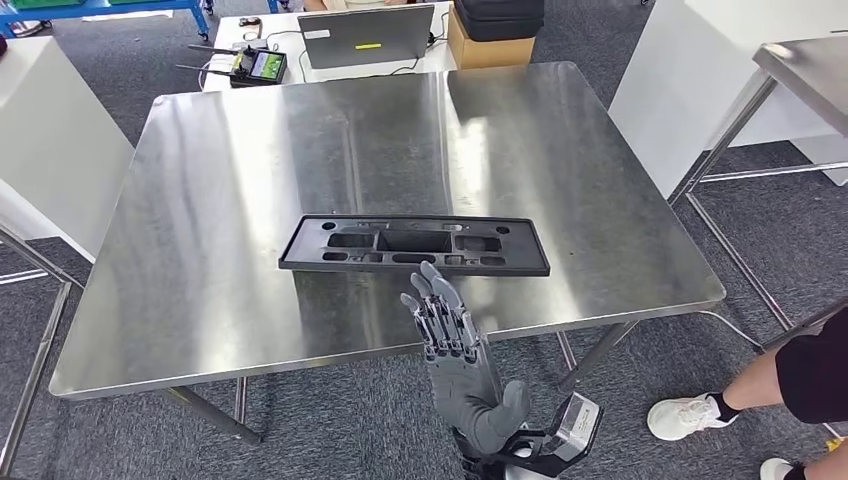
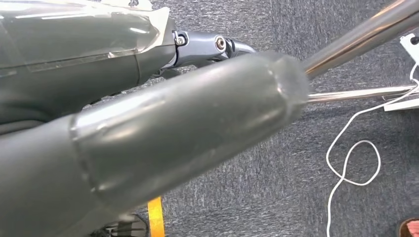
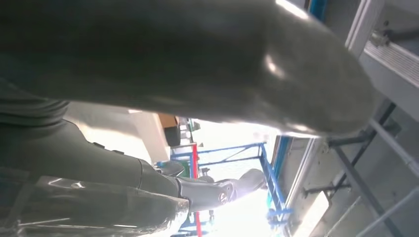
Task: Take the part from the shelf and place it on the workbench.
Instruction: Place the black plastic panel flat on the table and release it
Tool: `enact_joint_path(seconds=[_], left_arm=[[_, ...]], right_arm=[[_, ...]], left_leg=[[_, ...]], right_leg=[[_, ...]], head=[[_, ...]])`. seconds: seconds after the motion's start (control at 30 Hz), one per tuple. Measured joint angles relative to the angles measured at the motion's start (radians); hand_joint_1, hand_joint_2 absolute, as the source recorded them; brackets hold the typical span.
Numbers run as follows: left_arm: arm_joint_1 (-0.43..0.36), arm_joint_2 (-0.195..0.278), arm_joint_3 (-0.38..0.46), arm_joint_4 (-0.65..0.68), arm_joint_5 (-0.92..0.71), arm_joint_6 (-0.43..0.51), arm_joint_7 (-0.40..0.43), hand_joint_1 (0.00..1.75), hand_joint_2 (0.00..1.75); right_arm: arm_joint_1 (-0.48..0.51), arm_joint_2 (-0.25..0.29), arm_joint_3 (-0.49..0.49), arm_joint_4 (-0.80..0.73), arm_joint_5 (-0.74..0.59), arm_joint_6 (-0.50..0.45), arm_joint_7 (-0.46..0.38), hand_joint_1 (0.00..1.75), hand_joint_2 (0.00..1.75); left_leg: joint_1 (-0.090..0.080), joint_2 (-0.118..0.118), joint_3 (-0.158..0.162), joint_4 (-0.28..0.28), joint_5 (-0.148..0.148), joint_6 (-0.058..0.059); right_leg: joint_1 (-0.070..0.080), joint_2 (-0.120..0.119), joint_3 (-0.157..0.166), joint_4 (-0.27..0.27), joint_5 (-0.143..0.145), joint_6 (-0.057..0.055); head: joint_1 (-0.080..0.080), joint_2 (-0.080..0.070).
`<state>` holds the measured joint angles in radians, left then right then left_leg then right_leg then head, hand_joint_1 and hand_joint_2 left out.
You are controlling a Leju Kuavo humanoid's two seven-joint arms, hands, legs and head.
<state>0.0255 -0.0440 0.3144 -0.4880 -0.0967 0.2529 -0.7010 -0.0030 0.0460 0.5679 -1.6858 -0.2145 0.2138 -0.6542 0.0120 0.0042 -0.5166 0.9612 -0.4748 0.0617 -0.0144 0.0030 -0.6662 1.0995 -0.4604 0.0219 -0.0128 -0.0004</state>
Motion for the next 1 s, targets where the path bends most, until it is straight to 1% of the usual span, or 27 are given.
enact_joint_path(seconds=[0.03,0.07,0.1,0.13,0.17,0.2,0.23,0.27,0.3,0.33,0.4,0.43,0.47,0.5,0.57,0.6,0.63,0.67,0.73,0.77,0.8,0.83,0.87,0.9,0.93,0.97,1.0], left_arm=[[0.0,0.0,-0.002,0.0,0.0,0.0,0.0,0.0,0.0],[0.001,-0.001,-0.004,0.0,0.001,0.0,0.0,0.0,0.0],[0.002,-0.001,-0.006,0.0,0.001,0.0,0.0,0.0,0.0],[0.003,-0.002,-0.008,0.0,0.002,0.0,0.0,0.0,0.0],[0.004,-0.002,-0.009,0.0,0.003,0.0,0.0,0.0,0.0],[0.005,-0.003,-0.01,0.0,0.005,0.0,0.0,0.0,0.0],[0.006,-0.003,-0.01,0.0,0.008,-0.001,0.0,0.0,0.0],[0.007,-0.003,-0.01,0.0,0.01,-0.001,0.0,0.0,0.0],[0.007,-0.002,-0.01,-0.001,0.012,-0.002,0.0,0.0,0.0],[0.008,-0.002,-0.01,-0.001,0.013,-0.003,0.0,0.0,0.0],[0.01,-0.002,-0.01,-0.001,0.015,-0.005,0.0,0.0,0.0],[0.01,-0.003,-0.011,-0.001,0.015,-0.006,0.0,0.0,0.0],[0.01,-0.003,-0.011,-0.001,0.016,-0.006,0.0,0.0,0.0],[0.01,-0.002,-0.011,-0.001,0.017,-0.007,0.0,0.0,0.0],[0.01,-0.002,-0.011,-0.001,0.017,-0.007,0.0,0.0,0.0],[0.011,-0.002,-0.011,-0.001,0.018,-0.008,0.0,0.0,0.0],[0.011,-0.002,-0.012,-0.001,0.018,-0.009,0.0,0.0,0.0],[0.012,-0.002,-0.013,-0.001,0.019,-0.01,0.0,0.0,0.0],[0.01,-0.002,-0.015,-0.002,0.02,-0.011,0.0,0.0,0.0],[0.008,-0.002,-0.017,-0.002,0.02,-0.012,0.0,0.0,0.0],[0.007,-0.001,-0.018,-0.003,0.021,-0.012,0.0,0.0,0.0],[0.007,-0.001,-0.019,-0.004,0.022,-0.012,0.0,0.0,0.0],[0.007,-0.001,-0.02,-0.005,0.023,-0.013,0.0,0.0,0.0],[0.008,0.0,-0.022,-0.006,0.026,-0.013,0.0,0.0,0.0],[0.009,0.0,-0.023,-0.007,0.028,-0.013,0.0,0.0,0.0],[0.01,0.0,-0.024,-0.008,0.031,-0.014,0.0,0.0,0.0],[0.01,0.0,-0.024,-0.009,0.033,-0.014,0.0,0.0,0.0]], right_arm=[[0.004,-0.004,-0.002,-0.001,0.0,-0.001,-0.001,0.0,0.0],[0.009,-0.008,-0.006,-0.002,0.001,-0.005,-0.003,0.0,0.0],[0.017,-0.012,-0.011,-0.004,0.001,-0.013,-0.006,0.0,0.0],[0.026,-0.015,-0.018,-0.007,0.002,-0.021,-0.01,0.0,0.0],[0.035,-0.018,-0.028,-0.015,0.002,-0.032,-0.014,0.0,0.0],[0.046,-0.021,-0.04,-0.025,0.002,-0.043,-0.017,0.0,0.0],[0.056,-0.024,-0.053,-0.036,0.002,-0.051,-0.02,0.0,0.0],[0.066,-0.027,-0.067,-0.048,0.001,-0.058,-0.023,0.0,0.0],[0.077,-0.029,-0.08,-0.058,0.001,-0.063,-0.025,0.0,0.0],[0.089,-0.031,-0.092,-0.068,0.0,-0.066,-0.026,0.0,0.0],[0.115,-0.032,-0.113,-0.086,0.0,-0.07,-0.028,0.0,0.0],[0.125,-0.032,-0.122,-0.095,0.001,-0.071,-0.028,0.0,0.0],[0.131,-0.031,-0.13,-0.1,0.002,-0.071,-0.028,0.0,0.0],[0.137,-0.03,-0.136,-0.105,0.004,-0.071,-0.028,0.0,0.0],[0.146,-0.028,-0.146,-0.108,0.006,-0.071,-0.027,0.0,0.0],[0.151,-0.027,-0.15,-0.108,0.006,-0.07,-0.027,0.0,0.0],[0.154,-0.026,-0.154,-0.108,0.006,-0.07,-0.027,0.0,0.0],[0.156,-0.025,-0.158,-0.108,0.006,-0.07,-0.027,0.0,0.0],[0.157,-0.022,-0.165,-0.109,0.007,-0.07,-0.026,0.0,0.0],[0.158,-0.02,-0.168,-0.111,0.008,-0.069,-0.026,0.0,0.0],[0.159,-0.019,-0.17,-0.112,0.009,-0.069,-0.025,0.0,0.0],[0.161,-0.018,-0.173,-0.114,0.009,-0.068,-0.024,0.0,0.0],[0.164,-0.016,-0.176,-0.115,0.01,-0.068,-0.024,0.0,0.0],[0.167,-0.015,-0.18,-0.116,0.01,-0.068,-0.023,0.0,0.0],[0.172,-0.014,-0.184,-0.117,0.011,-0.067,-0.023,0.0,0.0],[0.177,-0.014,-0.187,-0.118,0.012,-0.067,-0.023,0.0,0.0],[0.181,-0.014,-0.191,-0.118,0.013,-0.067,-0.023,0.0,0.0]], left_leg=[[0.0,0.0,0.001,-0.001,0.001,0.002],[0.001,0.0,0.0,-0.001,0.002,0.002],[0.001,0.0,0.0,0.0,0.001,0.001],[0.002,-0.001,0.001,0.001,0.0,0.0],[0.004,-0.003,0.001,0.003,-0.002,-0.004],[0.006,-0.005,0.001,0.008,-0.005,-0.009],[0.006,-0.006,-0.001,0.016,-0.011,-0.017],[0.005,-0.007,-0.003,0.025,-0.017,-0.026],[0.004,-0.008,-0.006,0.031,-0.022,-0.033],[0.003,-0.008,-0.009,0.035,-0.024,-0.039],[0.01,-0.009,-0.011,0.038,-0.028,-0.046],[0.013,-0.008,-0.016,0.052,-0.04,-0.049],[0.016,-0.008,-0.028,0.083,-0.065,-0.053],[0.017,-0.007,-0.049,0.135,-0.099,-0.057],[0.017,-0.007,-0.104,0.263,-0.167,-0.062],[0.017,-0.007,-0.121,0.305,-0.181,-0.062],[0.017,-0.007,-0.12,0.311,-0.176,-0.061],[0.017,-0.007,-0.101,0.281,-0.155,-0.057],[0.016,-0.007,-0.022,0.147,-0.099,-0.049],[0.013,-0.008,0.01,0.09,-0.08,-0.045],[0.01,-0.008,0.03,0.054,-0.07,-0.042],[0.005,-0.009,0.034,0.04,-0.068,-0.039],[0.0,-0.009,0.031,0.041,-0.062,-0.034],[-0.001,-0.008,0.026,0.037,-0.053,-0.026],[-0.002,-0.007,0.021,0.032,-0.043,-0.018],[-0.001,-0.005,0.013,0.027,-0.032,-0.009],[0.0,-0.003,0.004,0.023,-0.022,-0.002]], right_leg=[[-0.001,0.0,-0.029,0.068,-0.031,-0.003],[-0.003,0.0,-0.057,0.131,-0.055,-0.002],[-0.006,0.0,-0.072,0.168,-0.066,0.003],[-0.009,0.0,-0.068,0.167,-0.062,0.011],[-0.013,-0.001,-0.044,0.127,-0.044,0.023],[-0.018,-0.002,-0.006,0.058,-0.02,0.034],[-0.02,-0.002,0.032,-0.008,-0.002,0.04],[-0.02,-0.001,0.06,-0.058,0.01,0.039],[-0.019,0.001,0.075,-0.084,0.014,0.035],[-0.015,0.004,0.078,-0.088,0.012,0.027],[-0.015,0.006,0.076,-0.088,0.014,0.016],[-0.016,0.006,0.076,-0.089,0.016,0.01],[-0.017,0.006,0.076,-0.09,0.018,0.003],[-0.017,0.005,0.075,-0.091,0.019,-0.004],[-0.013,0.004,0.071,-0.091,0.021,-0.013],[-0.011,0.003,0.069,-0.091,0.023,-0.015],[-0.009,0.002,0.067,-0.091,0.025,-0.017],[-0.008,0.002,0.065,-0.091,0.028,-0.018],[-0.005,0.003,0.063,-0.09,0.034,-0.015],[-0.003,0.003,0.062,-0.09,0.037,-0.011],[-0.001,0.003,0.062,-0.09,0.041,-0.005],[-0.001,0.002,0.061,-0.091,0.045,0.001],[-0.003,0.002,0.06,-0.093,0.05,0.009],[-0.003,0.001,0.058,-0.094,0.054,0.017],[-0.004,0.001,0.051,-0.088,0.049,0.021],[-0.003,0.001,0.04,-0.069,0.03,0.02],[-0.002,0.0,0.022,-0.026,-0.004,0.013]], head=[[0.001,0.0],[0.001,0.0],[0.001,0.0],[0.001,0.0],[0.001,0.0],[0.001,0.0],[0.002,0.0],[0.002,0.0],[0.002,0.0],[0.001,0.0],[0.001,0.0],[0.0,0.0],[-0.001,0.0],[-0.002,0.0],[-0.003,0.0],[-0.003,0.0],[-0.003,0.0],[-0.003,0.0],[-0.003,0.0],[-0.002,0.0],[-0.001,0.0],[-0.001,0.0],[0.0,0.0],[0.0,0.0],[0.0,0.0],[0.001,0.0],[0.003,0.0]])
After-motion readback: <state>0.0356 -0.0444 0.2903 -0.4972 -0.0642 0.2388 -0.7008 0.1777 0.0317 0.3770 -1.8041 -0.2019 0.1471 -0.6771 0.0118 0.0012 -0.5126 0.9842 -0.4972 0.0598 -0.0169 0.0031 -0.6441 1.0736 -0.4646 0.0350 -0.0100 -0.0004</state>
